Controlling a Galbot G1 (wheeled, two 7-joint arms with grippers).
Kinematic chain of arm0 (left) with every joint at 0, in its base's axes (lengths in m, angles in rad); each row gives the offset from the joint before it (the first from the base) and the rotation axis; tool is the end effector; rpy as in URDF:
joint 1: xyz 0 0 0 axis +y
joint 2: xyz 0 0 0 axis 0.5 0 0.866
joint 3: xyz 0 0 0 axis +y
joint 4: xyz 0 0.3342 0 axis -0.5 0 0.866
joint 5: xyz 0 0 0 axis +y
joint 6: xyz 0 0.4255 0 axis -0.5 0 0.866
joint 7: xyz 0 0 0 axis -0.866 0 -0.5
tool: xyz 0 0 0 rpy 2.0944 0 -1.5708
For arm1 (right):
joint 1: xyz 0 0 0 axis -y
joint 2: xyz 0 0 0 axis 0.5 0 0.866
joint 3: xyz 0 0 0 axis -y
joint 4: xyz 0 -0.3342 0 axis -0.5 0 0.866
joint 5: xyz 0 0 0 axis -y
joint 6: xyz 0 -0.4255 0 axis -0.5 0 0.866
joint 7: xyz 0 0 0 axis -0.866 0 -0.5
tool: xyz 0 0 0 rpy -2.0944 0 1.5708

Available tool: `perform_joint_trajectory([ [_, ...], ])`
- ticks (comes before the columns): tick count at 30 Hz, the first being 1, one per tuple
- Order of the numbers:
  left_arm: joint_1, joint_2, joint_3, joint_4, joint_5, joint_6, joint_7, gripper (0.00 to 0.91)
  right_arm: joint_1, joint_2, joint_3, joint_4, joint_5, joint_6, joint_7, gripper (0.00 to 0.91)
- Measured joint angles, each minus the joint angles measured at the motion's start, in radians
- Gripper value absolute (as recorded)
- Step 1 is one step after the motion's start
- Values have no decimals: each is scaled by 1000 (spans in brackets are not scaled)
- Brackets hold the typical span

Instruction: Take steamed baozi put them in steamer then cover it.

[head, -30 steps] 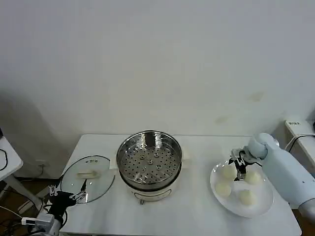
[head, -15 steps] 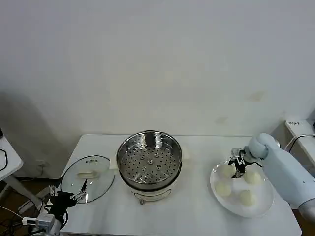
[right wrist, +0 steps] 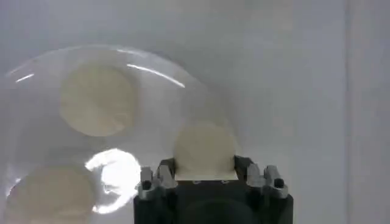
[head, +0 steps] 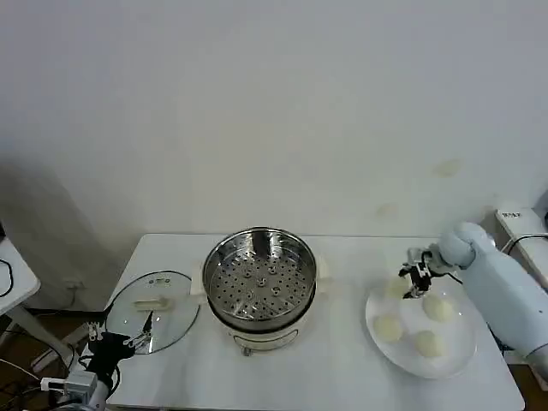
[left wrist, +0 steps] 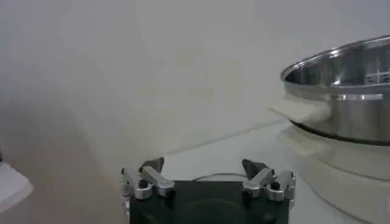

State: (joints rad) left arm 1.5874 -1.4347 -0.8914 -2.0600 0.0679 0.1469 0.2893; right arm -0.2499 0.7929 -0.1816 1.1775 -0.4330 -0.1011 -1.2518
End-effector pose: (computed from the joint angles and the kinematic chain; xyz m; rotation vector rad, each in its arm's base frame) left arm 0.2416 0.1520 -0.2786 -0.0091 -2.8801 -0.4608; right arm 0.5904 -0.1675 -0.1583 1.1827 -1.5455 1.3916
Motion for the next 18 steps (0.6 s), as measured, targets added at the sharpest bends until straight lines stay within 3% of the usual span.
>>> perform_joint_trajectory([
  [18, 5, -8, 2, -18, 1, -4, -5, 907, 297, 82, -184, 56, 181, -44, -12, 645],
])
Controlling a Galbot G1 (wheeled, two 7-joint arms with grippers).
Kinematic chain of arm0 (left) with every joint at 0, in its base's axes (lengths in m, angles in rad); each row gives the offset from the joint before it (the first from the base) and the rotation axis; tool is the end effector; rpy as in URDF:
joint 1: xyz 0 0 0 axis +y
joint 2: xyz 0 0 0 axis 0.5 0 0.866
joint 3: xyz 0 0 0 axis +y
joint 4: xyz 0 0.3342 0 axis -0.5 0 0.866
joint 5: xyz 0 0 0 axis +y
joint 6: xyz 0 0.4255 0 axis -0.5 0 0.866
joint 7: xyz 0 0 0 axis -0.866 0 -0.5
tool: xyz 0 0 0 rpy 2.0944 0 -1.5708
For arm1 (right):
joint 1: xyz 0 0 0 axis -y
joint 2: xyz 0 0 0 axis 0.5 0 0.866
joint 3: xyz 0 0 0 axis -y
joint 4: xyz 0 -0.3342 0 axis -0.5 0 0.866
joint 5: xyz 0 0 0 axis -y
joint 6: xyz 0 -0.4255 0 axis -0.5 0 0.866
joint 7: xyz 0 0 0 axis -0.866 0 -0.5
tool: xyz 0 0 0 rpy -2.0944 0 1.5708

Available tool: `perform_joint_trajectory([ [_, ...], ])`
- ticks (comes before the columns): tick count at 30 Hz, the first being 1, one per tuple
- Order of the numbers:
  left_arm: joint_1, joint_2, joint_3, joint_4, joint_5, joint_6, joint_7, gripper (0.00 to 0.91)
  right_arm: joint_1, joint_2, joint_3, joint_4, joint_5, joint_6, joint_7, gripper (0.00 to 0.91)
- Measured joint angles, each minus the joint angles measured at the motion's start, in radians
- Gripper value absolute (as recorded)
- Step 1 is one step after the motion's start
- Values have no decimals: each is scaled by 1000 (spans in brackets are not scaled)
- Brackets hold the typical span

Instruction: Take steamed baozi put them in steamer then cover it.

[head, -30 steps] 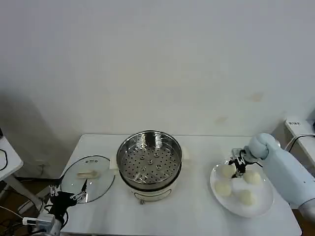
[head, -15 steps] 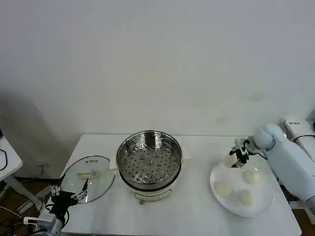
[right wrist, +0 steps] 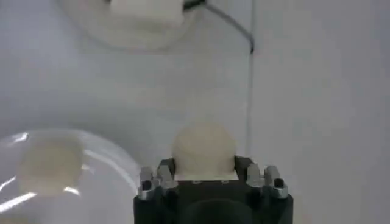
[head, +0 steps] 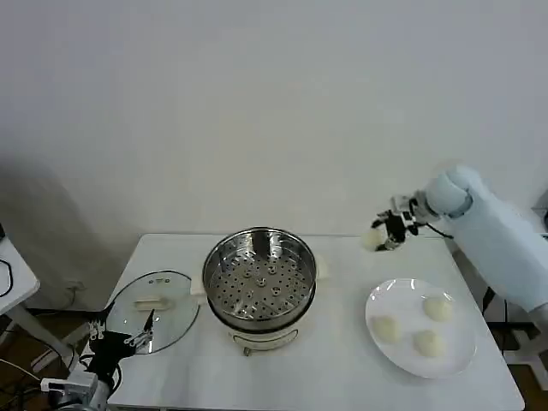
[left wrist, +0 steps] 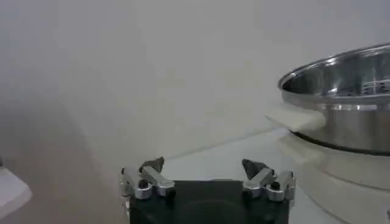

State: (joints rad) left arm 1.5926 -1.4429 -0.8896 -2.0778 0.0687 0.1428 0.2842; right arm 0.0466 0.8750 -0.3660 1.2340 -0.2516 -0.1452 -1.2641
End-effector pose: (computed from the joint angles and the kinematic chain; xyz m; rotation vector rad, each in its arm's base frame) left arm 0.2401 0.1483 -0.2739 -0.0044 -2.8960 -0.4617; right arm 0.6175 -0.0649 -0.0345 1.3441 -1.6661 1.5389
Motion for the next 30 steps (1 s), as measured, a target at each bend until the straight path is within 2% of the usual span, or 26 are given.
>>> perform_joint_trajectory([
  [4, 1, 0, 0, -1, 0, 0, 0, 907, 47, 52, -26, -32, 37, 52, -2, 645],
  [16, 19, -16, -10, -9, 11, -2, -2, 907, 179, 182, -172, -49, 123, 353, 1, 645],
  [21, 19, -19, -16, -7, 18, -4, -2, 907, 224, 217, -260, -48, 111, 477, 37, 645],
  [25, 17, -24, -17, 2, 21, -6, -5, 907, 238, 249, -311, -55, 60, 573, 82, 645],
  [30, 20, -30, -16, 6, 30, -10, -5, 907, 261, 285, -375, -63, 21, 661, 131, 655],
])
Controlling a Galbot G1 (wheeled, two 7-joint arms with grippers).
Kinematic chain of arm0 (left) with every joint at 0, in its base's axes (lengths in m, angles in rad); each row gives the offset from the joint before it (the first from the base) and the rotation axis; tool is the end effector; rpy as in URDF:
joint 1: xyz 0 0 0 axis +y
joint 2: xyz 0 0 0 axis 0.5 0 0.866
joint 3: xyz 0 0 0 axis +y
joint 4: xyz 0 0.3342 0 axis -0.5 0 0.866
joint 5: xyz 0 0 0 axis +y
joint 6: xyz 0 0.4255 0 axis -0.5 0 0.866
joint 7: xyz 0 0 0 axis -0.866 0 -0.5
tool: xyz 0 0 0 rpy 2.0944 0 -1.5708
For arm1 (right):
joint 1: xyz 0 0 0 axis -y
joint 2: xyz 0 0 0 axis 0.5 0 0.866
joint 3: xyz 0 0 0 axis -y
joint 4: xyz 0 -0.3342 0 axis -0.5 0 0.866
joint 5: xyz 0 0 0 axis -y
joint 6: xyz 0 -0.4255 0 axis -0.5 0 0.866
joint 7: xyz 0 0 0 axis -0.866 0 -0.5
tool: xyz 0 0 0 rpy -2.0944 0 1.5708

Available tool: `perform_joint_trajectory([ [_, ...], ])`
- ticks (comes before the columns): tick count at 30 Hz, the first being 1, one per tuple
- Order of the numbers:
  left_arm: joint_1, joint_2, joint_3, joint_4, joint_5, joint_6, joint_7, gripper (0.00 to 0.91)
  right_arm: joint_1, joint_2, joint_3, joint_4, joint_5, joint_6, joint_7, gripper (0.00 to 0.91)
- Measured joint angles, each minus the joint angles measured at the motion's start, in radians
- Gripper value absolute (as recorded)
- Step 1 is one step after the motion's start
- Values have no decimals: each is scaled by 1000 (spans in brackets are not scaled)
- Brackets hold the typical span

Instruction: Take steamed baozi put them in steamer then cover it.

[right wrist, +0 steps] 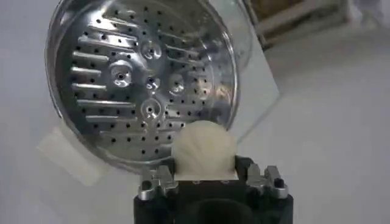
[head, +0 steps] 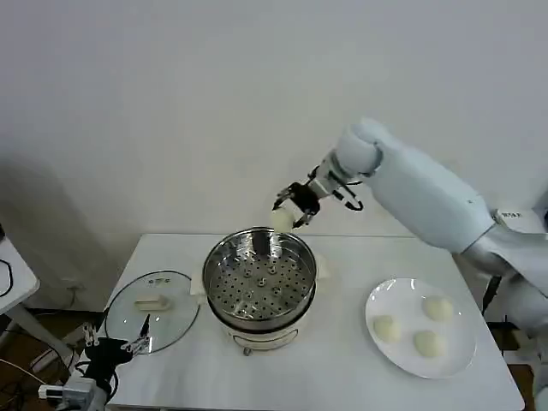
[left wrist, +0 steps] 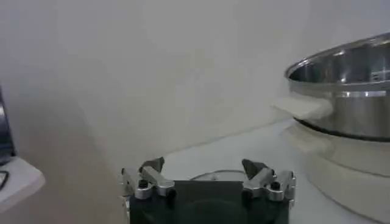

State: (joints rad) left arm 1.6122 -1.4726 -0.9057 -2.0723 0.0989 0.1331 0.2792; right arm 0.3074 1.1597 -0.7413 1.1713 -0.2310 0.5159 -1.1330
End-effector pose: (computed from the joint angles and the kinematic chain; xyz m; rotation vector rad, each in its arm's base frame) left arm 0.2306 0.1512 -0.2828 0.0394 -2.8680 -0.4741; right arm 0.6186 0.1430 -0.0150 -1.8806 0.9097 -2.1313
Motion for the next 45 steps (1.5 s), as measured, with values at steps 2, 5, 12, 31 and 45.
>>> perform_joint_trajectory([
  [2, -1, -1, -2, 3, 1, 0, 0, 907, 10, 17, -24, -10, -26, 33, 18, 655],
  [5, -2, -5, -1, 3, 4, 0, 0, 907, 17, 47, -46, -34, -79, 85, 42, 655],
  [12, 0, -14, -3, 3, 6, -2, -3, 907, 19, 113, -95, -94, -168, 160, 63, 655],
  [31, -2, -17, -6, 13, 8, -6, -10, 907, -14, 207, -129, -226, -249, 243, 99, 655],
  [45, -4, -16, -5, 16, 7, -6, -11, 907, -27, 247, -146, -288, -247, 243, 120, 655],
])
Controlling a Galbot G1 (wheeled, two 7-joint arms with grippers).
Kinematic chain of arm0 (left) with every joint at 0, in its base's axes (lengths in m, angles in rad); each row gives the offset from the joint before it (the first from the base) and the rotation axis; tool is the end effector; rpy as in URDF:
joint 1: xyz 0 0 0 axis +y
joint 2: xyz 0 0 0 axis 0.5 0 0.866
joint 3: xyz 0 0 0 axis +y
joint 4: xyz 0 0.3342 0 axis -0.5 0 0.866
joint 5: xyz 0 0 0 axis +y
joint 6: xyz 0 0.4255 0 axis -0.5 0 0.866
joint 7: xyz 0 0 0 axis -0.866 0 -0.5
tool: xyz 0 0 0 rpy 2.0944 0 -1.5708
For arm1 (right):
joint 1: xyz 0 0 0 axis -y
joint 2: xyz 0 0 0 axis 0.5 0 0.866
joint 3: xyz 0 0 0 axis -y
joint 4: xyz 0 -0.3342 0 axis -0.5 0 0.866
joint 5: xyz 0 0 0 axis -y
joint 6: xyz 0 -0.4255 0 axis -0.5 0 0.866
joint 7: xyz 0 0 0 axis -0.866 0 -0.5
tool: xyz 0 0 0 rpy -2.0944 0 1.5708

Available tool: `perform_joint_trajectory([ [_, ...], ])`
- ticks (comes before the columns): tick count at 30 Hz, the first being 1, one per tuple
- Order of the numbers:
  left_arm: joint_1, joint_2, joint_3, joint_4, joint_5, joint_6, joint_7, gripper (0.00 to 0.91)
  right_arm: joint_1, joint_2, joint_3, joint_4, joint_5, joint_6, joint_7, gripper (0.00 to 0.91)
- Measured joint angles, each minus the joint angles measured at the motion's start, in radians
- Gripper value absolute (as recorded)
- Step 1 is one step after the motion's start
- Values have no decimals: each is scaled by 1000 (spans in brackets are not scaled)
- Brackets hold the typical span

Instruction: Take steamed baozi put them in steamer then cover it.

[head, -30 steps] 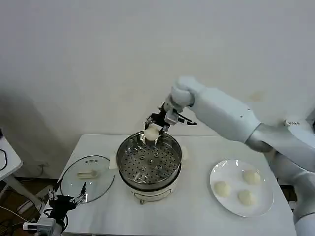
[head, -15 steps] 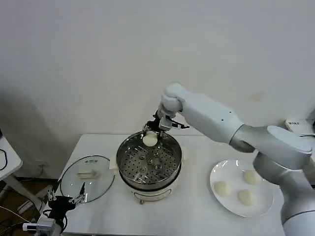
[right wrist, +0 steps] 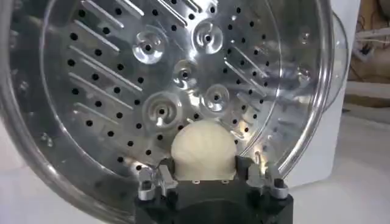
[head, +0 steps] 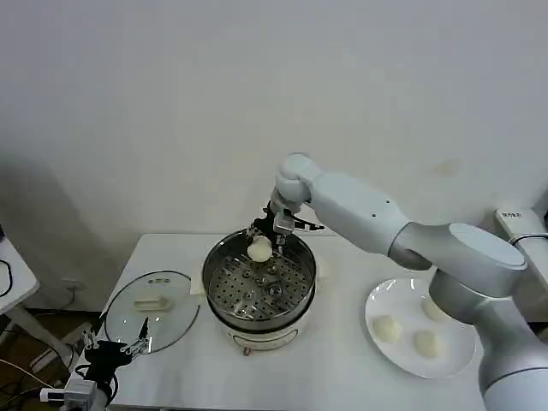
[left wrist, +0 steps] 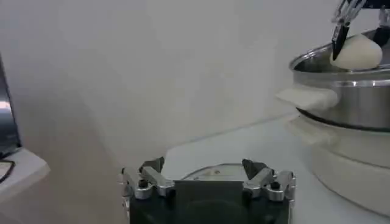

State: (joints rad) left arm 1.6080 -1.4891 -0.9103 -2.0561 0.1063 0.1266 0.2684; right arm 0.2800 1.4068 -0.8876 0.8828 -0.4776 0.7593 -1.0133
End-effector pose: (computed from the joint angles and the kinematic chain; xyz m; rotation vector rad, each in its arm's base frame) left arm 0.2294 0.1526 -0.2901 0.0729 -2.8618 -0.4624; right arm 0.6427 0.2215 -0.1059 -1.9162 0.4366 -2.1811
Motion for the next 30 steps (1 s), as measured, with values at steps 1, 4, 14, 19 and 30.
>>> perform_joint_trajectory([
  [1, 0, 0, 0, 0, 0, 0, 0, 907, -1, 2, -1, -2, 0, 0, 1, 665],
  [4, -1, -2, 0, 0, 0, 0, 0, 907, -5, 8, -3, -10, 0, -1, 3, 655],
  [14, -2, -2, 2, 3, 1, 0, 0, 907, 0, 7, -8, -12, 3, -20, 20, 907],
  [19, -1, -5, 2, -4, 1, 2, 2, 907, 8, -1, -6, 3, 10, -33, 24, 907],
  [30, 0, -7, 12, -22, 2, 5, 10, 907, 68, -103, -28, 159, 127, -138, 17, 907],
])
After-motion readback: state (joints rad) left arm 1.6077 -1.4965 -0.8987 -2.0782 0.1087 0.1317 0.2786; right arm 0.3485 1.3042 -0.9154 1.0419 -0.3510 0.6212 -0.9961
